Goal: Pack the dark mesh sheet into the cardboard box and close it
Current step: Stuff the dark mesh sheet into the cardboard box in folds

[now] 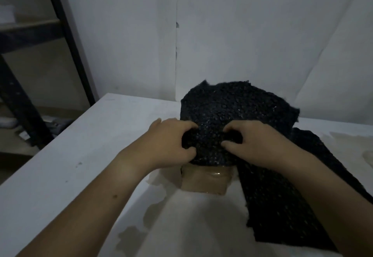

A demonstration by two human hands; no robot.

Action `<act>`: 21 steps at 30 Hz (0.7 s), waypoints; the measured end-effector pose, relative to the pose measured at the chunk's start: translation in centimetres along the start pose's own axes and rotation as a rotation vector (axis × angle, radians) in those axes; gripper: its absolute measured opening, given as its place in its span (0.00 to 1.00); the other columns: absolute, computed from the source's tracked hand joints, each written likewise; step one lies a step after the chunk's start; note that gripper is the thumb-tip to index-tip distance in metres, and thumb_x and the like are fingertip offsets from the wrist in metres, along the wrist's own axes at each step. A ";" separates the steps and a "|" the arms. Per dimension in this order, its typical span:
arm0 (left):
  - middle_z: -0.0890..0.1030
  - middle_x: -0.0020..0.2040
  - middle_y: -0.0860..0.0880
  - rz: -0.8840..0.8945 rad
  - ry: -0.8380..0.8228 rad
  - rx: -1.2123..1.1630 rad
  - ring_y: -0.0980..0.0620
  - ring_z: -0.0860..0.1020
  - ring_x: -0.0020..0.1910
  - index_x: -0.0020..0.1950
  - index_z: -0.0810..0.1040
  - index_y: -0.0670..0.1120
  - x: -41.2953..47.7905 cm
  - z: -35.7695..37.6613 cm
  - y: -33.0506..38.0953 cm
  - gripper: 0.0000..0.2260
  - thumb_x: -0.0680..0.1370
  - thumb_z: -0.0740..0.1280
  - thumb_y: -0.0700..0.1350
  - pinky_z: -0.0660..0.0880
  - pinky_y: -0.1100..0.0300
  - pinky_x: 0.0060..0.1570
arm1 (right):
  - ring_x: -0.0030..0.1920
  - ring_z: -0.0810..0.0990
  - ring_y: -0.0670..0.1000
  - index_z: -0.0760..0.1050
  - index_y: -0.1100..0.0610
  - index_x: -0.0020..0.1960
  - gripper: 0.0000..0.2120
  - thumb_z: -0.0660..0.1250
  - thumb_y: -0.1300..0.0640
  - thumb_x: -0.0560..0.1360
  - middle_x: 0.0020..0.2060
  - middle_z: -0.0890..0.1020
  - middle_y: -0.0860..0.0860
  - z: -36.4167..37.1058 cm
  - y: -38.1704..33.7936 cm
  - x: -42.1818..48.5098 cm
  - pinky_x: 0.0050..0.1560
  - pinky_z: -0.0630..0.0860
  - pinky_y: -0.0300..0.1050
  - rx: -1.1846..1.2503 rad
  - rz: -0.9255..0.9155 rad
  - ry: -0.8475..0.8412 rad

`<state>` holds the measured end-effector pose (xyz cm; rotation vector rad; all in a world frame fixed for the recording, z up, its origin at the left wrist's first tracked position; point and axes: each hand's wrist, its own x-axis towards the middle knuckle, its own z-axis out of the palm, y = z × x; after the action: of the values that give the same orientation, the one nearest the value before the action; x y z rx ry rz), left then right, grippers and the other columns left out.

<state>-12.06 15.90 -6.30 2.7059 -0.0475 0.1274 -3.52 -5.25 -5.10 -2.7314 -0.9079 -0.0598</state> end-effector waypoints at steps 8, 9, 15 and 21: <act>0.76 0.68 0.52 -0.023 -0.201 0.200 0.48 0.74 0.67 0.75 0.67 0.58 3.3 -0.5 0.7 0.29 0.75 0.71 0.54 0.65 0.48 0.70 | 0.62 0.74 0.56 0.67 0.42 0.70 0.30 0.62 0.37 0.70 0.54 0.79 0.49 0.7 -0.9 2.5 0.63 0.65 0.51 -0.208 0.003 -0.255; 0.77 0.66 0.52 -0.017 -0.227 0.197 0.48 0.75 0.65 0.74 0.70 0.58 3.6 -0.5 0.8 0.28 0.74 0.71 0.53 0.69 0.49 0.67 | 0.65 0.71 0.57 0.66 0.42 0.71 0.30 0.61 0.37 0.70 0.58 0.78 0.51 1.0 -1.0 2.9 0.65 0.62 0.53 -0.240 0.014 -0.289; 0.81 0.58 0.52 0.018 -0.262 0.071 0.50 0.79 0.55 0.67 0.77 0.58 4.2 -0.2 0.1 0.21 0.74 0.70 0.49 0.77 0.52 0.57 | 0.67 0.62 0.58 0.65 0.41 0.72 0.27 0.58 0.39 0.73 0.63 0.74 0.55 1.9 -0.8 3.3 0.65 0.57 0.54 -0.241 0.045 -0.328; 0.77 0.63 0.52 0.131 -0.016 0.007 0.50 0.75 0.62 0.69 0.72 0.54 2.6 0.9 -1.1 0.25 0.73 0.73 0.51 0.70 0.54 0.63 | 0.61 0.75 0.44 0.73 0.44 0.65 0.22 0.69 0.44 0.72 0.60 0.77 0.44 1.1 2.0 0.9 0.63 0.69 0.39 0.322 -0.072 0.080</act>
<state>-9.36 16.49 -7.36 2.7105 -0.2295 0.1448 -1.68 -6.01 -6.49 -2.3830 -0.9057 -0.0329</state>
